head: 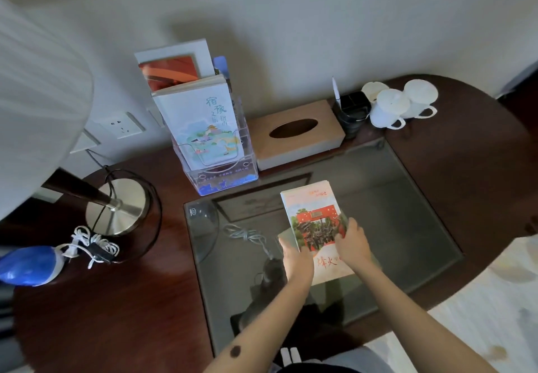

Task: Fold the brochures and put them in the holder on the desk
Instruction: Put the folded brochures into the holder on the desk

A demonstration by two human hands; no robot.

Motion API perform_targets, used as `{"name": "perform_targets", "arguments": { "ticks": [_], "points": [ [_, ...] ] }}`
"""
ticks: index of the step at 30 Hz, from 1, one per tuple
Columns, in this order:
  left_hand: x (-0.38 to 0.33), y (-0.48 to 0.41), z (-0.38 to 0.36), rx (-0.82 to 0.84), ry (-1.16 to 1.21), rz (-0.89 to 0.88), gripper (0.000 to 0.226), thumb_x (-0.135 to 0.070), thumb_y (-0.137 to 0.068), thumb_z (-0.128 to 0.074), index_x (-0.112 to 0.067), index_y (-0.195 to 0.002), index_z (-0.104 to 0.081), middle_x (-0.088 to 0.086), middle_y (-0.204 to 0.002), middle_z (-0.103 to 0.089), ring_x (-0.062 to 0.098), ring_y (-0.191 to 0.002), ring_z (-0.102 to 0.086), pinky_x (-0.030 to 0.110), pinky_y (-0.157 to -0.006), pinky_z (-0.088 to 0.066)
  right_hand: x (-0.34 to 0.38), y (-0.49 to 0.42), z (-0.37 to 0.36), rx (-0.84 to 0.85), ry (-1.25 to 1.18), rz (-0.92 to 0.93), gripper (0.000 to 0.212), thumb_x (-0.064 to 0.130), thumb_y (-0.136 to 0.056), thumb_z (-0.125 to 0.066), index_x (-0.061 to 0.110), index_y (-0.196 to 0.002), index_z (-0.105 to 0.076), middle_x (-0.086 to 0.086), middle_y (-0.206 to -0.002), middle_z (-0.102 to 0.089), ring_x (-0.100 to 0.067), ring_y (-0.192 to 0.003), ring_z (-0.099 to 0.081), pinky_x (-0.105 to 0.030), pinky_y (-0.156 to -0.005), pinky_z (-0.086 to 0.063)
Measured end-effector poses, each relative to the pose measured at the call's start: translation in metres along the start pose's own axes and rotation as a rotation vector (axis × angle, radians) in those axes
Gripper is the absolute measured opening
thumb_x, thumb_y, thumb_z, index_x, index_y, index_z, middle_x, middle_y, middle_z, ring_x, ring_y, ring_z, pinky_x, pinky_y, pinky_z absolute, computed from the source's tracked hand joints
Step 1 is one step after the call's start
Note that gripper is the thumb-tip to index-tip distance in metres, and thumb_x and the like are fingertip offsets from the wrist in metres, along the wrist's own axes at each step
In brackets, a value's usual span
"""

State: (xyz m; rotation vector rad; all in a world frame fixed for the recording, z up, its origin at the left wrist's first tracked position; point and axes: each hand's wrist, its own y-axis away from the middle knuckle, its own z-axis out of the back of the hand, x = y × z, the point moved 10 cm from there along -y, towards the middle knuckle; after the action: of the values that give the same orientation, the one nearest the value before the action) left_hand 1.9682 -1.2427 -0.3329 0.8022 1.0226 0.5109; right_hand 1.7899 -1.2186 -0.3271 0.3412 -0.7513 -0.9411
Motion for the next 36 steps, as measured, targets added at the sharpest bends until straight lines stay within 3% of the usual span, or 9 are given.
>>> {"name": "perform_targets", "arguments": {
  "ticks": [5,8,13,17,21,25,29,32,36],
  "points": [
    [0.000,-0.008,-0.001,0.021,0.089,0.045,0.055,-0.012,-0.092,-0.036,-0.018,-0.144,-0.019,0.002,-0.085,-0.056,0.016,-0.071,-0.054,0.025,-0.057,-0.040,0.008,0.008,-0.001,0.002,-0.064,0.002,0.048,0.012,-0.094,-0.045,0.008,-0.138,-0.026,-0.011,-0.107,-0.056,-0.020,-0.080,-0.062,-0.027,-0.055,-0.047],
    [0.002,-0.013,-0.002,0.031,0.104,0.050,0.050,-0.012,-0.092,-0.038,-0.015,-0.141,-0.029,0.000,-0.088,-0.055,0.012,-0.069,-0.052,0.025,-0.056,-0.040,0.006,0.006,0.001,-0.001,-0.085,-0.016,0.045,0.012,-0.094,-0.044,0.007,-0.136,-0.029,-0.005,-0.091,-0.053,-0.012,-0.061,-0.055,-0.023,-0.043,-0.040],
    [0.010,-0.023,0.004,0.009,0.219,0.127,0.054,-0.005,-0.088,-0.038,-0.013,-0.141,-0.028,0.008,-0.097,-0.055,0.027,-0.091,-0.058,0.035,-0.076,-0.048,-0.002,0.003,0.007,0.005,-0.158,-0.058,0.042,0.021,-0.095,-0.046,0.005,-0.132,-0.034,-0.006,-0.090,-0.055,-0.013,-0.059,-0.055,-0.023,-0.044,-0.039],
    [0.020,-0.029,0.014,-0.013,0.246,0.157,0.059,-0.007,-0.088,-0.041,-0.011,-0.145,-0.026,0.016,-0.127,-0.053,0.031,-0.108,-0.056,0.034,-0.082,-0.047,-0.012,0.004,0.002,0.070,-0.240,-0.134,0.024,0.022,-0.094,-0.050,0.006,-0.111,-0.045,-0.008,-0.086,-0.059,-0.017,-0.065,-0.060,-0.024,-0.047,-0.040],
    [0.020,-0.033,0.024,0.012,0.171,0.155,0.028,-0.015,-0.088,-0.050,-0.002,-0.113,-0.056,0.015,-0.099,-0.062,0.026,-0.086,-0.061,0.031,-0.073,-0.048,-0.020,0.016,-0.026,0.269,-0.274,-0.222,0.021,0.020,-0.094,-0.048,0.005,-0.079,-0.051,-0.006,-0.068,-0.057,-0.015,-0.052,-0.054,-0.022,-0.046,-0.038],
    [0.021,-0.038,0.036,0.052,0.039,0.109,0.014,-0.014,-0.091,-0.049,-0.005,-0.083,-0.055,0.013,-0.090,-0.058,0.023,-0.082,-0.055,0.034,-0.077,-0.047,-0.021,0.028,-0.050,0.357,-0.231,-0.227,0.024,0.012,-0.094,-0.046,0.009,-0.070,-0.046,-0.008,-0.071,-0.054,-0.021,-0.062,-0.053,-0.028,-0.059,-0.040],
    [0.009,-0.029,0.055,0.066,-0.056,-0.046,0.012,-0.017,-0.093,-0.051,-0.009,-0.091,-0.059,0.012,-0.094,-0.065,0.026,-0.087,-0.063,0.038,-0.086,-0.050,-0.007,0.034,-0.063,0.406,-0.196,-0.156,0.011,0.010,-0.093,-0.048,0.005,-0.085,-0.053,-0.014,-0.088,-0.060,-0.023,-0.078,-0.054,-0.028,-0.066,-0.038],
    [-0.010,-0.017,0.076,0.043,0.022,-0.173,0.004,-0.016,-0.091,-0.056,-0.013,-0.092,-0.059,0.008,-0.096,-0.067,0.028,-0.091,-0.066,0.043,-0.085,-0.053,0.016,0.036,-0.065,0.358,-0.183,-0.054,0.018,0.009,-0.092,-0.049,0.009,-0.075,-0.053,-0.011,-0.075,-0.062,-0.019,-0.061,-0.050,-0.022,-0.054,-0.034],
    [-0.061,-0.001,0.123,-0.048,0.032,-0.422,0.015,-0.009,-0.093,-0.052,-0.021,-0.089,-0.060,-0.002,-0.092,-0.069,0.012,-0.083,-0.066,0.025,-0.072,-0.053,0.078,0.036,-0.056,0.273,-0.267,0.138,0.018,0.010,-0.091,-0.048,0.008,-0.080,-0.062,-0.009,-0.078,-0.065,-0.026,-0.071,-0.057,-0.029,-0.064,-0.034]
  ]
}}
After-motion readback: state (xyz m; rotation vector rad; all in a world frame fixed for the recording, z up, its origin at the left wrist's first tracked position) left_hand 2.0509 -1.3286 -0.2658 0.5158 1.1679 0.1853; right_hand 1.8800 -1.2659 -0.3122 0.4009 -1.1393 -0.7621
